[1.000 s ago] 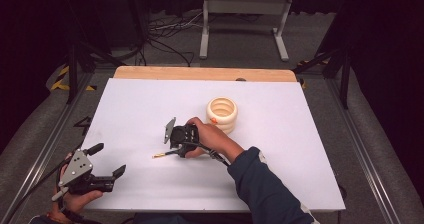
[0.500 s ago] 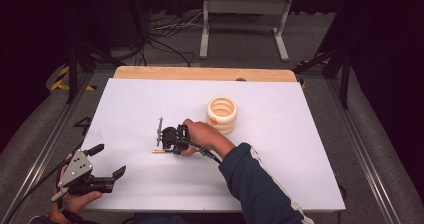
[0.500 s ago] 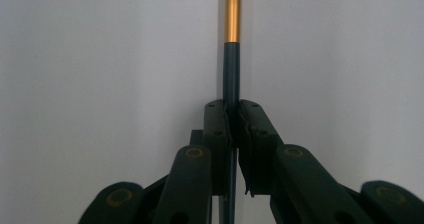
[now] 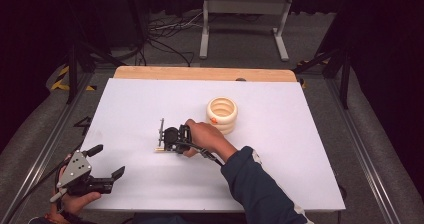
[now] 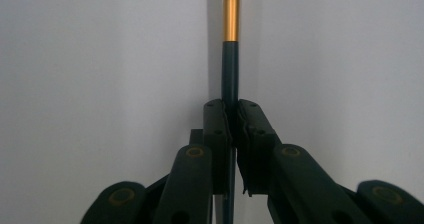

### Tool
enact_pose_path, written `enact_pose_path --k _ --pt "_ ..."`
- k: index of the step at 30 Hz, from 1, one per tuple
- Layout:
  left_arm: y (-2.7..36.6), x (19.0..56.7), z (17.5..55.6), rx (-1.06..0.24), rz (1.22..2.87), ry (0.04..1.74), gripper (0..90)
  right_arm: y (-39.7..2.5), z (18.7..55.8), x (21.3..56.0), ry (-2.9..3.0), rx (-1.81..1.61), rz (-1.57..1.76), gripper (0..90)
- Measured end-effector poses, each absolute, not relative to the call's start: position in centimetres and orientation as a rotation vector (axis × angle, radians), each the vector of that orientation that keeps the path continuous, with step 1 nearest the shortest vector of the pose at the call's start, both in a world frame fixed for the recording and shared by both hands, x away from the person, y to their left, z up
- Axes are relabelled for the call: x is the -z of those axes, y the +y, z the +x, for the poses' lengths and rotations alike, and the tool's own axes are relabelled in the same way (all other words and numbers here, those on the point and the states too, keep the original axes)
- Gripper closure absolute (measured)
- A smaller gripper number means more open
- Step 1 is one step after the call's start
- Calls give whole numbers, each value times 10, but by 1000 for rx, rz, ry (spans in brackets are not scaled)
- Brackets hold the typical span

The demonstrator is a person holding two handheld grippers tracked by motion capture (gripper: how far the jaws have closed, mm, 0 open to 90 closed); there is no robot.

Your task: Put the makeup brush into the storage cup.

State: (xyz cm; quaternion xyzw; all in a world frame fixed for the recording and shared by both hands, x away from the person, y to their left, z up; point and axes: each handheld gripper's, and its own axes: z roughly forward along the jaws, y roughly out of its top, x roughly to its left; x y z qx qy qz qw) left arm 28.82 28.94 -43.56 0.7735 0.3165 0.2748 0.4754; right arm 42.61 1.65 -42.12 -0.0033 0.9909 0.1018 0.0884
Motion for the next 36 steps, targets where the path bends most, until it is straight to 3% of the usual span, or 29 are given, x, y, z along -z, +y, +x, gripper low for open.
enact_pose_path --k 14,36 --pt "288 435 288 -677 1887 786 43 -38 421 379 2811 -729 189 838" --pt "288 434 288 -680 1886 781 43 -107 415 355 2455 -1269 473 839"
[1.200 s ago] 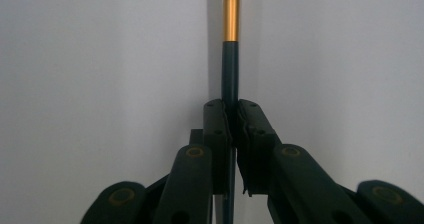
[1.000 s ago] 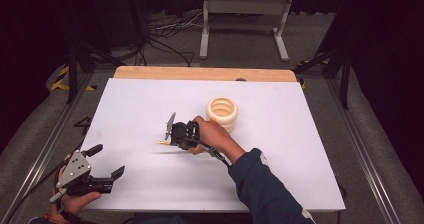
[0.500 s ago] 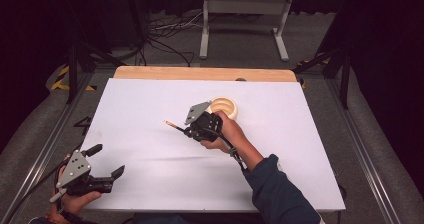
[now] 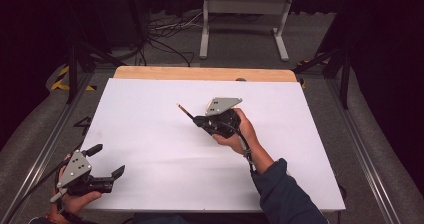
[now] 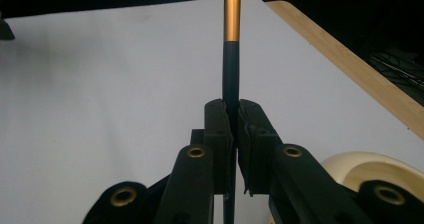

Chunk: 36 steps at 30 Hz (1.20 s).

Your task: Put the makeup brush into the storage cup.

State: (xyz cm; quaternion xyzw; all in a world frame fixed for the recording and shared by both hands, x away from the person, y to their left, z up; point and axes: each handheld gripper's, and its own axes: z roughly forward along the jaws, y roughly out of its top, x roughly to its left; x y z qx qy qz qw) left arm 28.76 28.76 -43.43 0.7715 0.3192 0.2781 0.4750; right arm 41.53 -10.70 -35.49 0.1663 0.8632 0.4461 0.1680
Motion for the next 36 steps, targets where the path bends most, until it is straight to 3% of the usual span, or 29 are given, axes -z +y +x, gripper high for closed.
enact_pose_path --k 36 --pt "289 435 288 -685 1881 784 43 -152 421 318 2156 -1521 571 838"
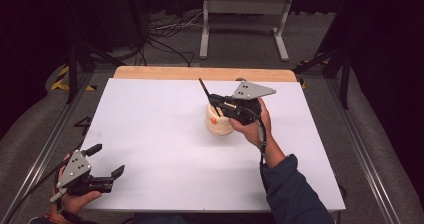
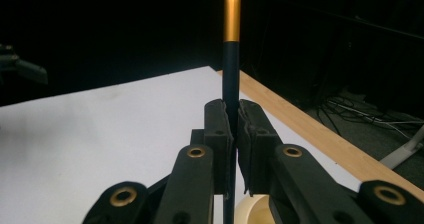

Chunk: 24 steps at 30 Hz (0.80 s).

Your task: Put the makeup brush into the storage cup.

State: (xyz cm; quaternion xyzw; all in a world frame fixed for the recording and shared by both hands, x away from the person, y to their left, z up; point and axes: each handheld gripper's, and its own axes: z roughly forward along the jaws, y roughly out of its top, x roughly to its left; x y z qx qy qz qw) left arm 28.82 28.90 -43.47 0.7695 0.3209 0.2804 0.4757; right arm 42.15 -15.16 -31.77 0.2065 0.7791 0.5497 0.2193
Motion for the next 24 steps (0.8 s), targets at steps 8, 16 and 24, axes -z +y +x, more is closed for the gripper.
enact_pose_path --k 8,16,24 --pt "289 435 288 -685 1885 781 42 -160 432 314 2085 -1534 621 838" --pt "289 435 288 -681 1883 780 42 -173 443 316 2019 -1544 679 838" --pt "289 435 288 -679 1878 785 41 -180 448 320 1971 -1612 704 838"
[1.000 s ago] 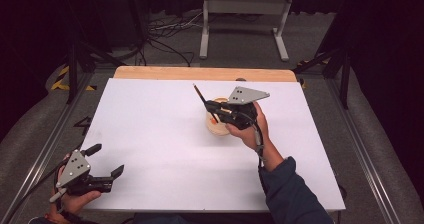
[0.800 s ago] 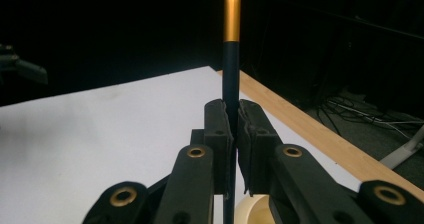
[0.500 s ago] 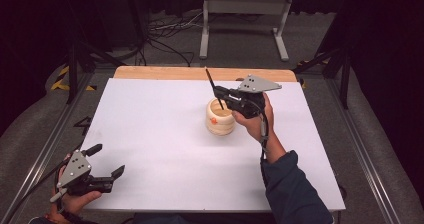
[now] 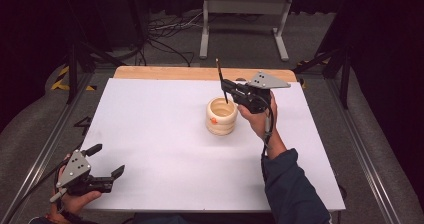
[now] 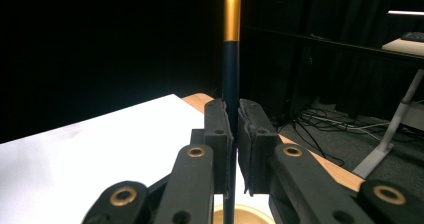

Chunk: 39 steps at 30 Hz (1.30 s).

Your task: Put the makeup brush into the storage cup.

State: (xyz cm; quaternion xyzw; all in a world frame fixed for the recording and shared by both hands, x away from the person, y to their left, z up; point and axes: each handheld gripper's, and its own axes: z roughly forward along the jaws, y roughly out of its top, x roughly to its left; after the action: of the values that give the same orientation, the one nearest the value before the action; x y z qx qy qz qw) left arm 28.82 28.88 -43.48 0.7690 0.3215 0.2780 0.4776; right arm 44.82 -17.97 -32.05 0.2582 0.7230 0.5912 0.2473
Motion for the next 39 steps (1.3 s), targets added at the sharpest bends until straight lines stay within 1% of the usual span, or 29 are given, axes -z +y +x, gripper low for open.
enact_pose_path --k 17,24,39 --pt "290 435 288 -681 1872 783 39 -185 465 361 1944 -1659 787 838" --pt "289 434 287 -681 1874 778 39 -191 469 371 1934 -1677 813 838" --pt "290 434 287 -683 1869 778 39 -188 471 389 1950 -1672 833 837"
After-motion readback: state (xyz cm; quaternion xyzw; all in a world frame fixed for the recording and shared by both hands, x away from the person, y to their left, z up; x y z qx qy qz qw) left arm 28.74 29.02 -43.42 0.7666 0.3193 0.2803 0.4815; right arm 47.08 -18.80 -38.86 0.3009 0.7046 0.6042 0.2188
